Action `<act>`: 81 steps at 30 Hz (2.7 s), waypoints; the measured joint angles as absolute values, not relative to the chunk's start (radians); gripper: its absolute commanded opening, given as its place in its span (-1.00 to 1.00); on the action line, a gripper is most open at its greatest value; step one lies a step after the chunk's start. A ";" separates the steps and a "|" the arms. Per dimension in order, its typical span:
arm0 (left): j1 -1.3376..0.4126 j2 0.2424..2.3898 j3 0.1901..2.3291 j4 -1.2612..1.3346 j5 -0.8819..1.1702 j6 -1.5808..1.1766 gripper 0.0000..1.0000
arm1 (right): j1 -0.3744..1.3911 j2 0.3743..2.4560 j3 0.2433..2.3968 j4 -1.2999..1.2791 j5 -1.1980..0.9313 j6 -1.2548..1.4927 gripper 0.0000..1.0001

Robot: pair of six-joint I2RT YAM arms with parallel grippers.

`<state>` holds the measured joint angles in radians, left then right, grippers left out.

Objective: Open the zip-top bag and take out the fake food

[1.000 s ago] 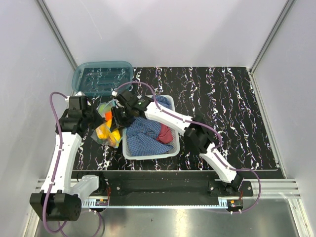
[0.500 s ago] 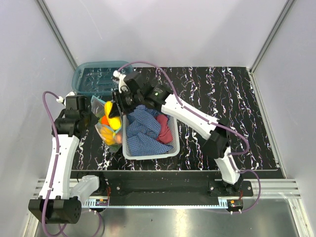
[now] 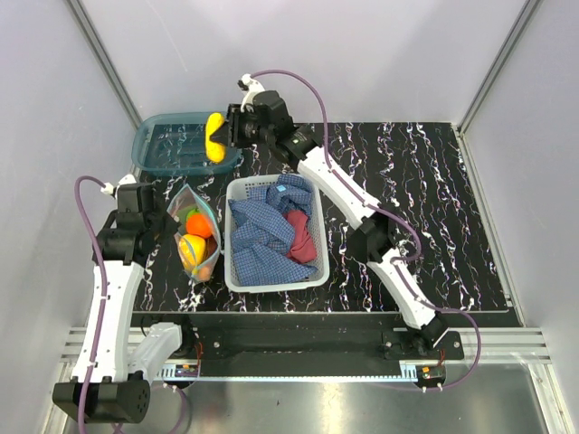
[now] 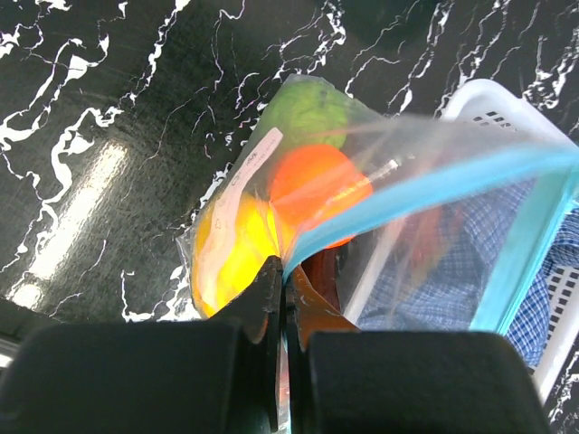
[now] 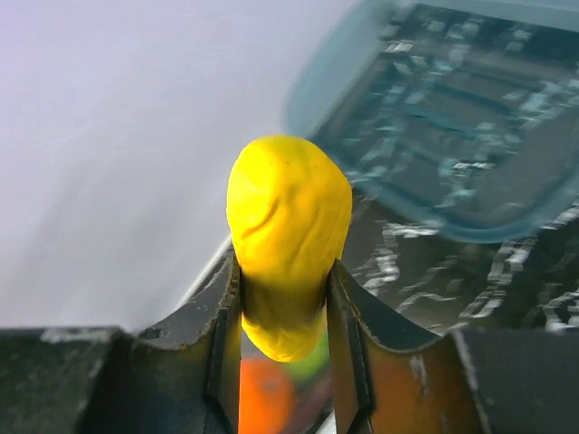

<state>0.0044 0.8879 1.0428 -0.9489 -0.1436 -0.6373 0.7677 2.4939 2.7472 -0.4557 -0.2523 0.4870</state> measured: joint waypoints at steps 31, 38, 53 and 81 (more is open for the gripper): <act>0.004 0.831 1.069 -0.988 -0.064 -0.728 -1.00 | 0.735 2.942 2.796 0.217 -0.042 0.308 0.33; 0.004 0.840 1.097 -0.994 -0.059 -0.734 -1.00 | 0.742 2.946 2.802 0.226 -0.045 0.274 0.92; 0.004 0.819 1.029 -0.954 -0.034 -0.678 -1.00 | 0.744 2.347 2.431 -0.331 -0.342 0.503 0.97; 0.004 0.815 0.991 -0.942 0.094 -0.682 -1.00 | 0.909 2.000 1.784 -0.580 -0.540 0.474 0.64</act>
<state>0.0044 0.8154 0.9905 -0.9417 0.0944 -0.6819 0.9089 1.9995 1.7836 -0.5800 -0.5396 0.4744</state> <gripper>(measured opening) 0.012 0.839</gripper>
